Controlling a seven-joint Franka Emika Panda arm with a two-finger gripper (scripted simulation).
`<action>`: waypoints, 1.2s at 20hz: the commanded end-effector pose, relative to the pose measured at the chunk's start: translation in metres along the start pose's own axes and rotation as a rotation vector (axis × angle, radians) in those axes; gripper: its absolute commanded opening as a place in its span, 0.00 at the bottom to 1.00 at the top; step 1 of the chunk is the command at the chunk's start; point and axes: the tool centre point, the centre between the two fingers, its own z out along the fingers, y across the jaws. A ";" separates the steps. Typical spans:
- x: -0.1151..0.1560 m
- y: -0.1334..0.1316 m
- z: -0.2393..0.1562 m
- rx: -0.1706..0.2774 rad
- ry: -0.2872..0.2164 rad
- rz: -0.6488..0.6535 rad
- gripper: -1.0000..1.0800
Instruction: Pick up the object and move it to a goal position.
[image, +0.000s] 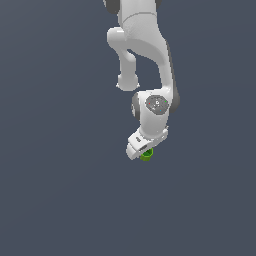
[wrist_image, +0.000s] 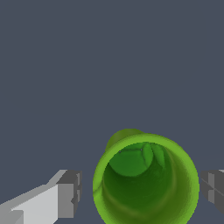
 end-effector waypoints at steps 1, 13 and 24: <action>-0.001 0.000 0.013 0.000 0.000 -0.002 0.96; 0.001 0.000 0.023 0.000 0.000 -0.003 0.00; -0.001 -0.002 0.014 -0.001 0.000 -0.002 0.00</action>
